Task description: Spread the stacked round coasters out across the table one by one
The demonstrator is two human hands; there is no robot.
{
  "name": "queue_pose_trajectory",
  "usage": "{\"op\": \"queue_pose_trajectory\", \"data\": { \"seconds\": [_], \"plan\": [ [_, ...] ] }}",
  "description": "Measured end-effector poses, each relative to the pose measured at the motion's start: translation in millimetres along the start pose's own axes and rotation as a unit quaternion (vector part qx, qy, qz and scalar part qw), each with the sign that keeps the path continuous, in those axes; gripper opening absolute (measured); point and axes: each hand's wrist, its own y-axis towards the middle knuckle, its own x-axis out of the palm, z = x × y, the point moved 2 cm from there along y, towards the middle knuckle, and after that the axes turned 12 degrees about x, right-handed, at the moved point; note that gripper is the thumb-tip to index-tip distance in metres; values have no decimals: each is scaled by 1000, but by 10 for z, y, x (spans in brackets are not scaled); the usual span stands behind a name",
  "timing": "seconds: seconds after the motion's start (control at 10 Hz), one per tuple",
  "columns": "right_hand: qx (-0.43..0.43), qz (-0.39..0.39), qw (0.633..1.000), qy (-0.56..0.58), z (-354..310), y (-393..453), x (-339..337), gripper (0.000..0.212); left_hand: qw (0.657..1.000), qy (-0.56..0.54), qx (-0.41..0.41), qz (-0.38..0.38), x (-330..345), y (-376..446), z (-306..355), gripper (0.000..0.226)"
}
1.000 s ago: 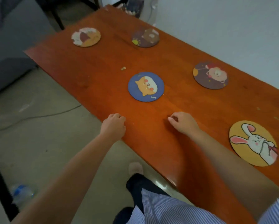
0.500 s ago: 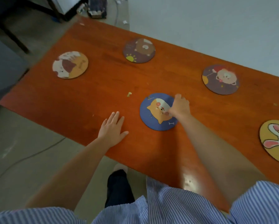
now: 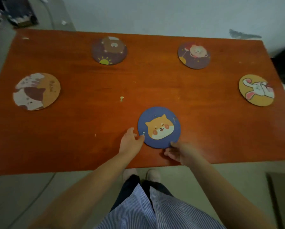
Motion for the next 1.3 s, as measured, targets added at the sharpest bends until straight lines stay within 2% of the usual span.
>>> {"op": "queue_pose_trajectory", "data": {
  "seconds": [0.1, 0.2, 0.3, 0.4, 0.5, 0.6, 0.7, 0.8, 0.9, 1.0, 1.2, 1.3],
  "plan": [
    [13, 9, 991, -133, 194, -69, 47, 30, 999, -18, -43, 20, -14, 102, 28, 69],
    [-83, 161, 931, -317, 67, -145, -86, 39, 997, -19, -55, 58, -27, 162, 45, 62],
    [-232, 327, 840, -365, -159, -190, -155, 36, 997, 29, -15, 66, 8, 201, 87, 57],
    [-281, 297, 839, -359, -377, -107, -3, 19, 995, 61, 15, 79, 46, 210, 127, 50],
    [-254, 285, 851, -360, -489, 16, 55, 16, 993, 70, 12, 97, 34, 204, 130, 39],
    [-241, 296, 834, -399, -427, 38, -2, 33, 992, 67, 5, 108, -4, 168, 90, 35],
    [-245, 299, 824, -414, -330, 23, -70, 27, 993, 64, 25, 93, 9, 92, 66, 30],
    [-264, 307, 803, -436, -235, 42, -118, 47, 992, 79, 62, 74, 34, 36, 78, 28],
    [-271, 309, 820, -399, -174, 50, -181, 47, 989, 102, 99, 40, 64, 7, 122, 33],
    [-278, 313, 837, -352, -174, 71, -243, 16, 986, 110, 126, 22, 75, -15, 130, 37],
    [-298, 303, 830, -360, -141, 90, -268, 9, 981, 127, 145, -22, 29, -14, 84, 38],
    [-312, 295, 805, -409, -218, -67, -241, 8, 968, 195, 159, 12, -73, -23, 40, 40]
  ]
}}
